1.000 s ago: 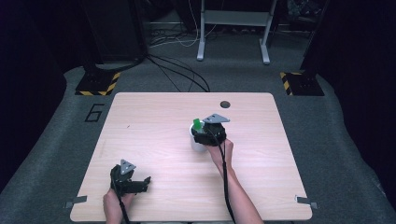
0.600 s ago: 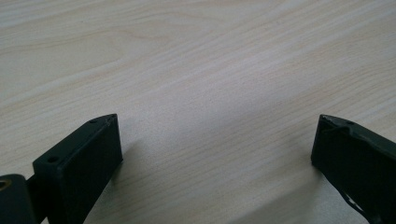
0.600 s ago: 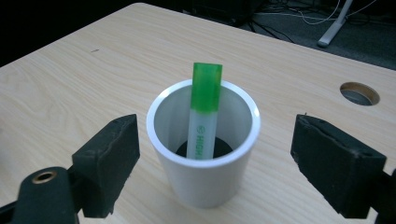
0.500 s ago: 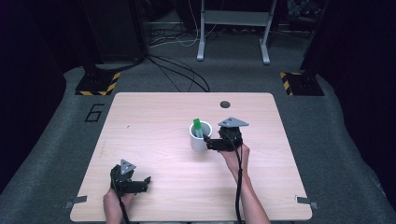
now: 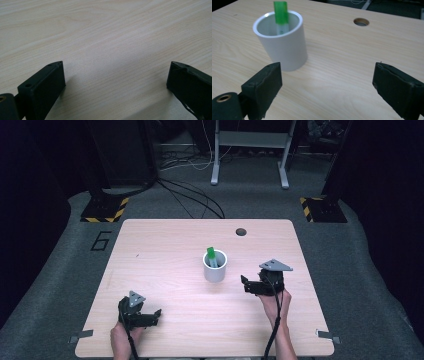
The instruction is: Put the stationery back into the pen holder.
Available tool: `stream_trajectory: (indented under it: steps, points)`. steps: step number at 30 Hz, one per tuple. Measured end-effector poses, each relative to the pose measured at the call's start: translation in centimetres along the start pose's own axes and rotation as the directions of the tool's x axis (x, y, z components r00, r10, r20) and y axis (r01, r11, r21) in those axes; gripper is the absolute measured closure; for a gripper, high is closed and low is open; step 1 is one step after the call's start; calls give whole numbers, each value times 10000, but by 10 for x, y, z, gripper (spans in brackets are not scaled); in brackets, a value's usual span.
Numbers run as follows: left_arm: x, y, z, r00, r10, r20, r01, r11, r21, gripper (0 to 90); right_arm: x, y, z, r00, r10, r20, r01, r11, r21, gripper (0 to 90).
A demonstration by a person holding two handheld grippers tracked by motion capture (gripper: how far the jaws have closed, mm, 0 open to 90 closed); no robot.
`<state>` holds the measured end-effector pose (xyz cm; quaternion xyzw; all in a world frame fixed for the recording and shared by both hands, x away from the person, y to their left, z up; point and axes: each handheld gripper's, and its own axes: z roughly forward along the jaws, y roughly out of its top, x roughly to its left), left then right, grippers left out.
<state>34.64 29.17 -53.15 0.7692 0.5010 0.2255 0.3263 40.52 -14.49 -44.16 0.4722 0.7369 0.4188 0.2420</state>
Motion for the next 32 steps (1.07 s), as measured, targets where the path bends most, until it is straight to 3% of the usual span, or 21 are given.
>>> stream_trajectory:
  steps: [11, 20, 23, 32]
  points:
    - [0, 0, 0, 10000, -12, 2, 12, 10000, -17, 17, -26, -48, -8, 9949, 785, 638, -825, 9947, 614, 48]
    - [0, 0, 0, 10000, -19, 1, 19, 10000, -17, 17, -41, -102, -3, 9865, 1002, 1296, -1218, 9776, 1718, 0]
    - [1, 0, -1, 10000, 33, 71, -33, 10000, 89, 18, -40, -106, -6, 9831, 616, 1721, -944, 9773, 1896, 0]
    - [1, 0, 0, 10000, 10, 67, -11, 10000, 75, 17, -41, -107, -6, 9848, 596, 1634, -913, 9768, 1937, 0]
